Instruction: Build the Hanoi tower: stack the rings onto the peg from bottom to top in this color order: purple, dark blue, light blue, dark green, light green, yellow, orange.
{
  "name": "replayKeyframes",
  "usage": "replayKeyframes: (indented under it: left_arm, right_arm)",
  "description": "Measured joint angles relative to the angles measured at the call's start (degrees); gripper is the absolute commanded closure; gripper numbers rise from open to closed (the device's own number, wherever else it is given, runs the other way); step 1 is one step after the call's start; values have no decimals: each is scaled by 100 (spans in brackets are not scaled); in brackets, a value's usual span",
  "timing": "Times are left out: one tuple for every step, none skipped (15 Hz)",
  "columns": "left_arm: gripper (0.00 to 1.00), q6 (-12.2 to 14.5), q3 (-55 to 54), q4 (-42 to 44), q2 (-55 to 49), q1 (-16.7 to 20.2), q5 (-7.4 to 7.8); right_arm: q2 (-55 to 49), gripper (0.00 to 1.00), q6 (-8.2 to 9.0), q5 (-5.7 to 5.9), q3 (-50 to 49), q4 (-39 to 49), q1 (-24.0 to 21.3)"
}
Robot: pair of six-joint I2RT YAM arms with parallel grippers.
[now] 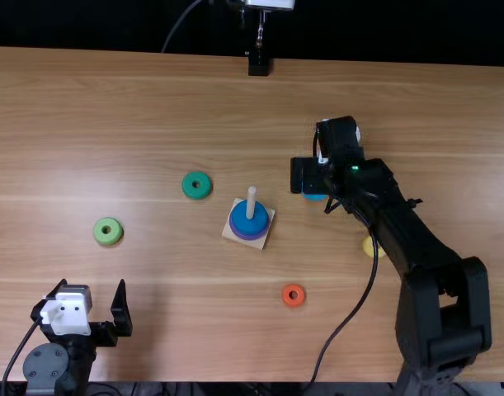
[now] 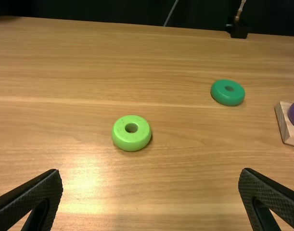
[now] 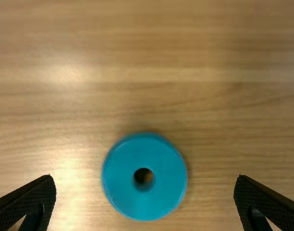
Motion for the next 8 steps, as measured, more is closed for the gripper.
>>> replayKeyframes:
  left_arm:
    - [0, 0, -2, 2, 0, 0, 0]
    - [0, 4, 0, -2, 0, 2, -2]
    - [0, 2, -2, 0, 0, 2, 0]
    - [0, 2, -2, -2, 0, 2, 2]
    - [0, 2, -2, 2, 0, 0, 2]
    - [0, 2, -2, 0, 0, 2, 2]
    - [0, 2, -2, -2, 0, 2, 7]
    - [0, 2, -2, 0, 0, 2, 9]
  right_arm:
    - [179, 0, 2, 26, 127, -157, 0]
    - [308, 0, 2, 44, 238, -275, -2]
    - [420, 0, 0, 50, 361, -374, 0]
    - [487, 0, 2, 52, 463, -407, 0]
    - [511, 0, 0, 52, 527, -417, 0]
    - [529, 0, 2, 50, 588, -422, 0]
    - [553, 0, 2, 50, 623, -439, 0]
    - [605, 0, 2, 52, 667, -457, 0]
